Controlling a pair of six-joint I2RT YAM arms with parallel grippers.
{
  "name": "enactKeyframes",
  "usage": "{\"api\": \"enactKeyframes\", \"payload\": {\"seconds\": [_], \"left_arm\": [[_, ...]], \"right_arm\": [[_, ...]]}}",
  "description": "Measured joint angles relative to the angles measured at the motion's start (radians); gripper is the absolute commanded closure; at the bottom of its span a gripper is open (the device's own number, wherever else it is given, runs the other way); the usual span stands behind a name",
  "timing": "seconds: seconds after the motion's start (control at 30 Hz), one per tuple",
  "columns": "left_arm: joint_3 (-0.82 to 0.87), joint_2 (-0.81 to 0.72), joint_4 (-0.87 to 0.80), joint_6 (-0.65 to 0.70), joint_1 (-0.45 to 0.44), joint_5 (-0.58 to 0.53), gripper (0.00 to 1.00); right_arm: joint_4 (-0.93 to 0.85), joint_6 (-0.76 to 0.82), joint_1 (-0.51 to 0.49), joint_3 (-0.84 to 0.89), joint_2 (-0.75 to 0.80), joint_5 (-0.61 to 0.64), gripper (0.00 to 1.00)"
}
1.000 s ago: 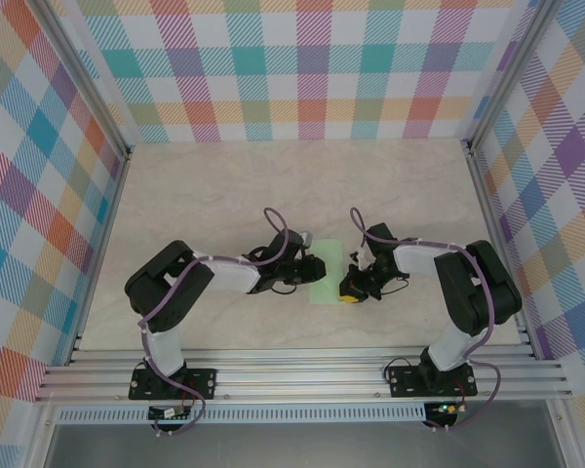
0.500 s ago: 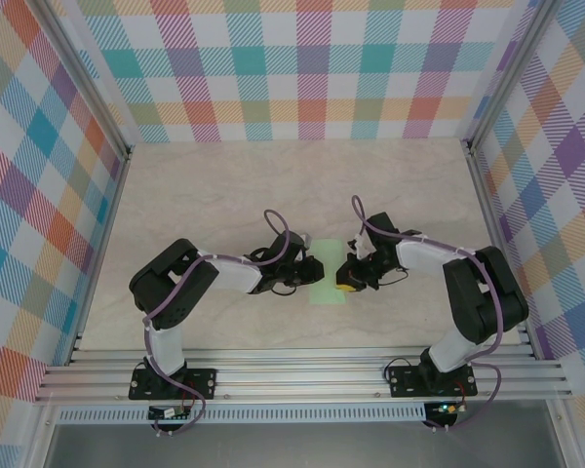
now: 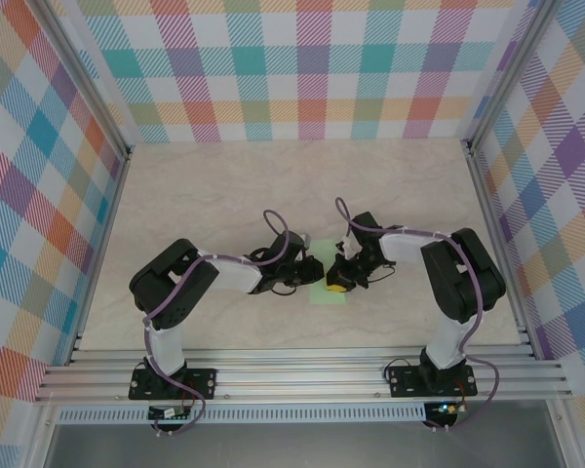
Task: Fold a paper plane with a square sheet of paper (pick it up from the middle)
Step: Fold the triangle a second time at the center of the table.
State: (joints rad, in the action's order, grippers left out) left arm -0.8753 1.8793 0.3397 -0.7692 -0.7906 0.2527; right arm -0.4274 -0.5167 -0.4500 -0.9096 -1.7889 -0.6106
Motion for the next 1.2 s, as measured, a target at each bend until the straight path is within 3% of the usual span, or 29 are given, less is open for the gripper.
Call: {"api": "enactKeyframes", "payload": {"seconds": [0.27,0.67,0.8,1.2], "left_arm": [[0.000,0.000,-0.003,0.000,0.000,-0.008,0.84],[0.003,0.000,-0.004,-0.005,0.000,-0.018,0.85],[0.008,0.000,0.007,-0.009,0.000,-0.017,0.85],[0.005,-0.084,-0.058,0.005,-0.042,-0.008,0.81]], "right_arm": [[0.024,0.004,0.000,0.025,-0.003,0.014,0.92],[0.098,0.000,0.043,0.195,0.122,-0.005,0.88],[0.098,-0.001,0.047,0.220,0.142,-0.008,0.93],[0.079,0.002,0.052,0.189,0.107,-0.035,0.95]]}}
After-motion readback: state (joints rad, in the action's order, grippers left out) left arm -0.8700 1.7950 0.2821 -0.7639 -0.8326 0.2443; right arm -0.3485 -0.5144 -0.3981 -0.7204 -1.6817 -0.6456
